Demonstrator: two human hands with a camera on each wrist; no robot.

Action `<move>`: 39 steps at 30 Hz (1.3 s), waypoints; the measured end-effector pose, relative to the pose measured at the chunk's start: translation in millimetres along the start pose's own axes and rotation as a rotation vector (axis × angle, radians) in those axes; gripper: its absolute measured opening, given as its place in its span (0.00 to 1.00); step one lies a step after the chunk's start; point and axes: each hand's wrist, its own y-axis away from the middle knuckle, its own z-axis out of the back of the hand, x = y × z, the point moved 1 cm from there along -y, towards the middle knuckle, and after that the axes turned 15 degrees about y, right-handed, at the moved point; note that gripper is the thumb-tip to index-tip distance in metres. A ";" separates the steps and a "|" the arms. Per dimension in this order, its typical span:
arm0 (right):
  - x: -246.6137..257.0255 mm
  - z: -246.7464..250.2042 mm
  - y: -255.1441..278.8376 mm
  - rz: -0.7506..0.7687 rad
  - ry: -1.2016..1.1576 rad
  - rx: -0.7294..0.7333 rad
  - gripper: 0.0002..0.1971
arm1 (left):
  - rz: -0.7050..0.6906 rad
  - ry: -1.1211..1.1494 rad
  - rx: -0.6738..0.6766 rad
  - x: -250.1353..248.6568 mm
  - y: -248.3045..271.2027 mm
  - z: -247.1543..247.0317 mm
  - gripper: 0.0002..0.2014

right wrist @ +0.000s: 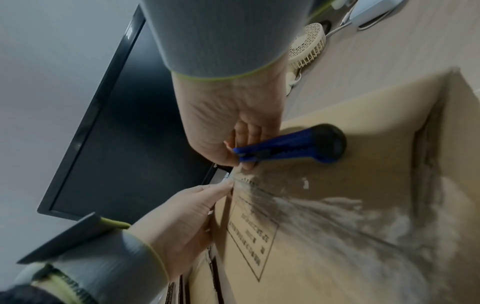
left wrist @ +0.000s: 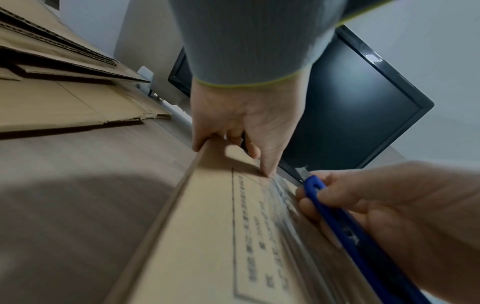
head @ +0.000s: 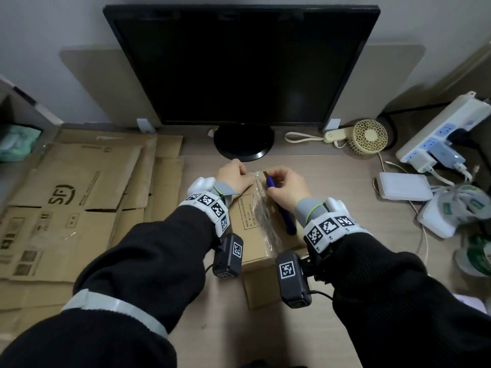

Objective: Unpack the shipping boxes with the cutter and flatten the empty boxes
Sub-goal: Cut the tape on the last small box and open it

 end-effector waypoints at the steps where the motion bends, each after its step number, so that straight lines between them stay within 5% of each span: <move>1: 1.3 1.1 -1.1 0.004 0.031 0.005 0.18 | 0.022 -0.003 0.031 -0.8 -0.4 -1.6 0.13; 17: 10.2 -11.0 -12.5 -0.019 0.231 -0.059 0.10 | 0.199 0.298 0.164 11.1 -6.1 -1.5 0.07; 29: 27.7 -5.9 -19.1 -0.020 0.370 -0.062 0.11 | 0.230 0.040 0.174 11.4 -15.9 -6.4 0.13; 34: 34.2 -4.7 -18.1 -0.048 0.409 -0.062 0.09 | 0.232 0.007 0.193 13.0 -18.6 -7.8 0.06; 39: 42.2 -4.1 -17.0 -0.065 0.482 -0.039 0.10 | 0.217 -0.028 0.178 10.7 -20.2 -10.2 0.13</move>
